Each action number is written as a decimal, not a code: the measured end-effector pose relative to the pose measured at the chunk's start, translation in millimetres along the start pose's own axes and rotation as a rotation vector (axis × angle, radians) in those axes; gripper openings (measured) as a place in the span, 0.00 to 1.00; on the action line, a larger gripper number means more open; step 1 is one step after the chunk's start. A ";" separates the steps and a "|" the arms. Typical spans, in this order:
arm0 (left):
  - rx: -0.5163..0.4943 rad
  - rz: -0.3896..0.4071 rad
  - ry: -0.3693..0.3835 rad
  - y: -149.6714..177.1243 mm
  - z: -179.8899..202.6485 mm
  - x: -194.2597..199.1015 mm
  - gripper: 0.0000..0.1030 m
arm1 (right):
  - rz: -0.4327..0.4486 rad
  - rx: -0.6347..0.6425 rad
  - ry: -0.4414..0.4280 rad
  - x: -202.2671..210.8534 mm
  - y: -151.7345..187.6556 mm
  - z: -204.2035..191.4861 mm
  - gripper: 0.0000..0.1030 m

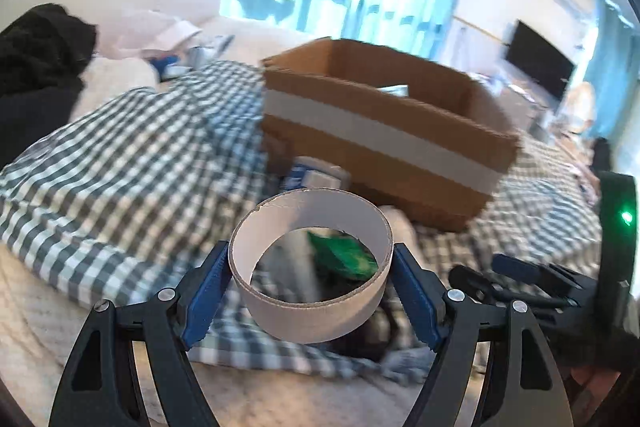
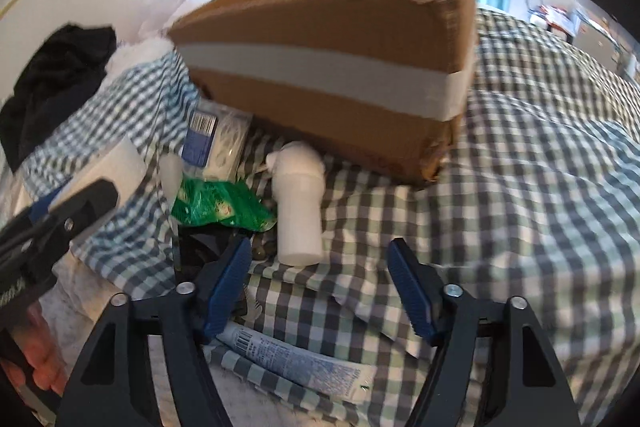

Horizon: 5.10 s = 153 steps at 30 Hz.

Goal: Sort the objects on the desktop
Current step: 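Grasp the beige tape roll by its rim with the left tool and lift, then grasp the white plastic bottle with the right tool while the left tool holds the tape roll, then carry the tape roll and white bottle into the cardboard box and open both tools, then move both open tools back to the pile of items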

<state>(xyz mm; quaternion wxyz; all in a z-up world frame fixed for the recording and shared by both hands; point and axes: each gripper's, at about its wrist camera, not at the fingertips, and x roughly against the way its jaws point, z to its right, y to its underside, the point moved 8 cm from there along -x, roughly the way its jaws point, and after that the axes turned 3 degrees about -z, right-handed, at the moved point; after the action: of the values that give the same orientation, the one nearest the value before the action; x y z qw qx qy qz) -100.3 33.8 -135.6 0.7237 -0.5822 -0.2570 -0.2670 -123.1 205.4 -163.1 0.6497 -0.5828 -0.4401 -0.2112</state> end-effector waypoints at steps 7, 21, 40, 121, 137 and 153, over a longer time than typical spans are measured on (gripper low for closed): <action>0.085 -0.027 -0.059 5.5 -24.7 -24.0 0.78 | -0.011 0.045 -0.001 -29.3 -11.2 -8.8 0.59; 0.064 0.016 -0.171 3.1 -33.5 -45.4 0.78 | -0.044 0.024 -0.037 -67.5 -24.6 -6.6 0.47; 0.051 0.036 -0.187 2.9 -31.7 -37.0 0.78 | -0.035 0.058 -0.010 -58.9 -29.3 -13.8 0.41; -0.143 0.192 -0.064 -181.6 106.7 -100.4 0.97 | 0.465 -0.255 -0.231 61.7 -197.1 105.2 0.70; -0.234 0.117 -0.107 -132.4 68.6 33.5 0.97 | 0.452 -0.204 -0.163 177.5 -121.2 46.3 0.70; -0.140 0.046 -0.082 -0.6 42.7 44.3 0.97 | 0.236 -0.164 -0.065 136.7 14.2 25.0 0.70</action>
<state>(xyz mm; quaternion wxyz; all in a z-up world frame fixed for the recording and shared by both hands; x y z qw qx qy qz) -71.1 71.7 -96.8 0.6761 -0.6474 -0.2537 -0.2437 -48.5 264.9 -61.1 0.6054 -0.6882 -0.3708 -0.1496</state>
